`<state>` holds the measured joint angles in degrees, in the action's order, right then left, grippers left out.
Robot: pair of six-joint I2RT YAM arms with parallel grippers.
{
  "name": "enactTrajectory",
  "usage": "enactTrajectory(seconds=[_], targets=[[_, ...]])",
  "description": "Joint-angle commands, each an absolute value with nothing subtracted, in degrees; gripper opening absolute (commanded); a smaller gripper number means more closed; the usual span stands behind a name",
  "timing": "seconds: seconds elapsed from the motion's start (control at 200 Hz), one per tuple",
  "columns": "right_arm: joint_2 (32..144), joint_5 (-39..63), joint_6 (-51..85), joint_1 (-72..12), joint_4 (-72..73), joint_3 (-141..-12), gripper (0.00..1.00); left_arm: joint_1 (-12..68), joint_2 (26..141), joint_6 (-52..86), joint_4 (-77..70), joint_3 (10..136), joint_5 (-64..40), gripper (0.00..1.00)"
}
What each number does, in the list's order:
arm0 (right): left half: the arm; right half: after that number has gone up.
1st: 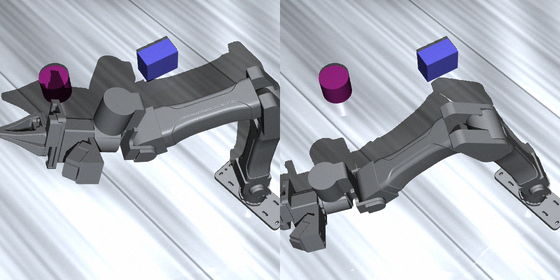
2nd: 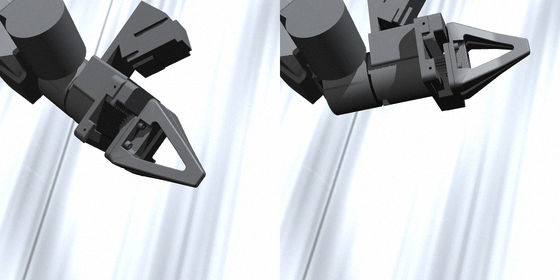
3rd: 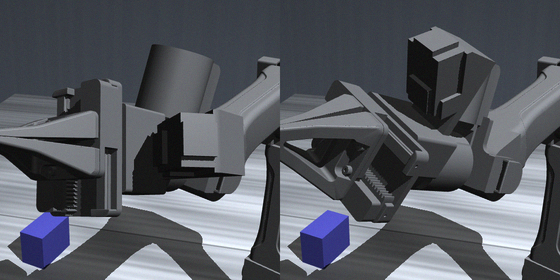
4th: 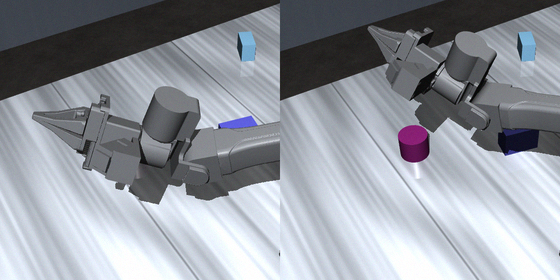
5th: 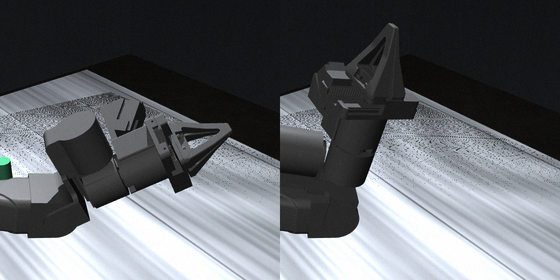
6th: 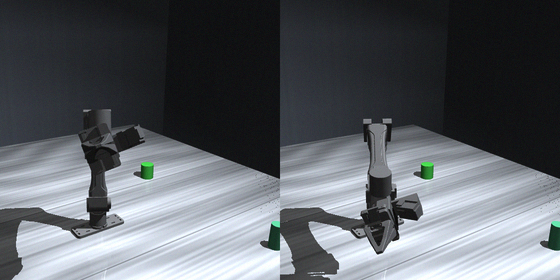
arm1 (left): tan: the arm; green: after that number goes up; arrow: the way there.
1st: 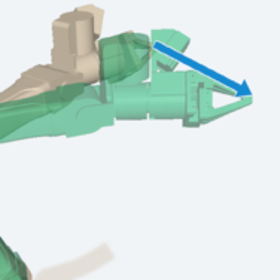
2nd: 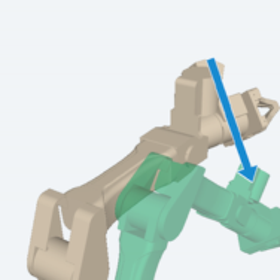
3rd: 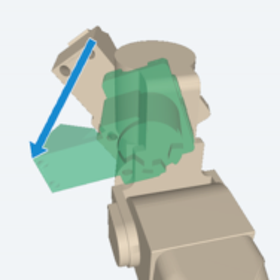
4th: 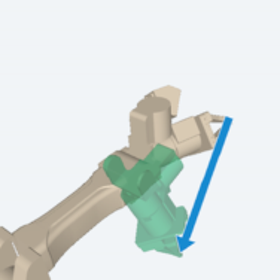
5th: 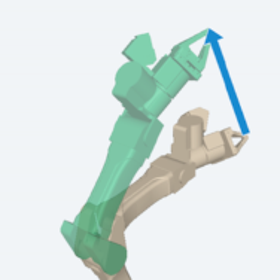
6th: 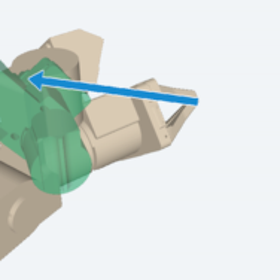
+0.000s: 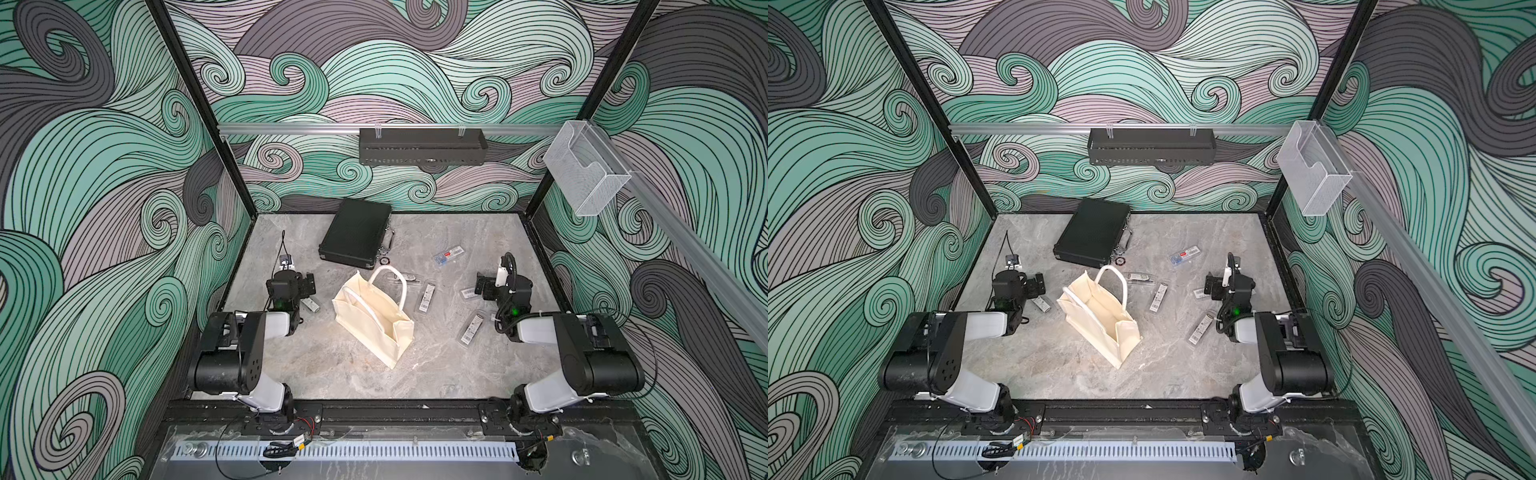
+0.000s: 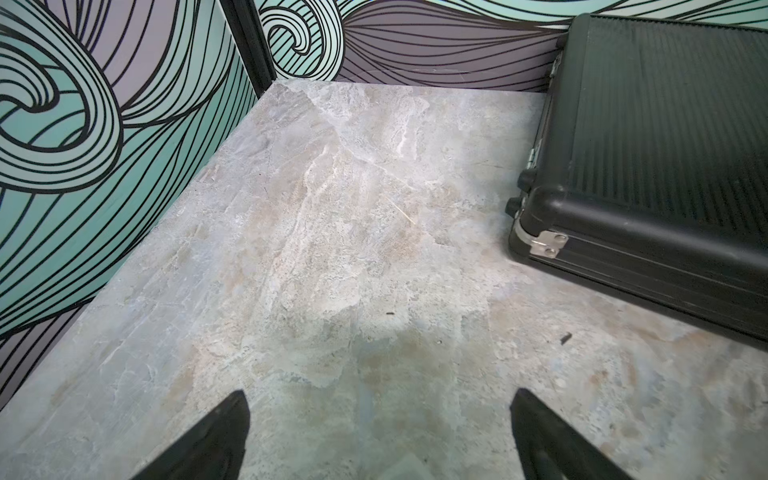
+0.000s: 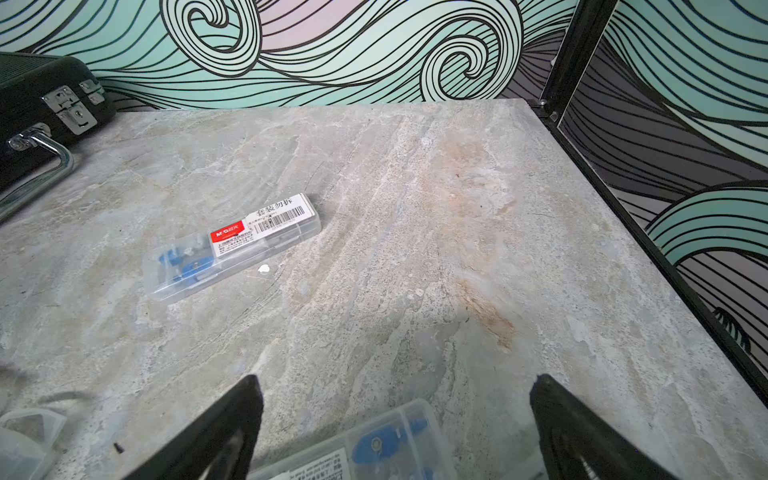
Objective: Put the compass set into the canvas bag
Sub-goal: Pick up the compass set at the center of the board.
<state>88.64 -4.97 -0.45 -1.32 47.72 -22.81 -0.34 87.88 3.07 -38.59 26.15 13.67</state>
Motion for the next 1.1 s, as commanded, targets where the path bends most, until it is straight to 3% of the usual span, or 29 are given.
enactTrajectory(seconds=[0.0, 1.096], targets=[[88.0, -4.4, -1.2, -1.4, 48.5, -23.0, 0.99, -0.8, 87.2, 3.3, -38.1, 27.1, 13.3, 0.99], [88.0, -4.4, -1.2, -1.4, 48.3, -23.2, 0.99, -1.4, 87.4, 3.5, -37.5, 27.6, 11.9, 0.98]])
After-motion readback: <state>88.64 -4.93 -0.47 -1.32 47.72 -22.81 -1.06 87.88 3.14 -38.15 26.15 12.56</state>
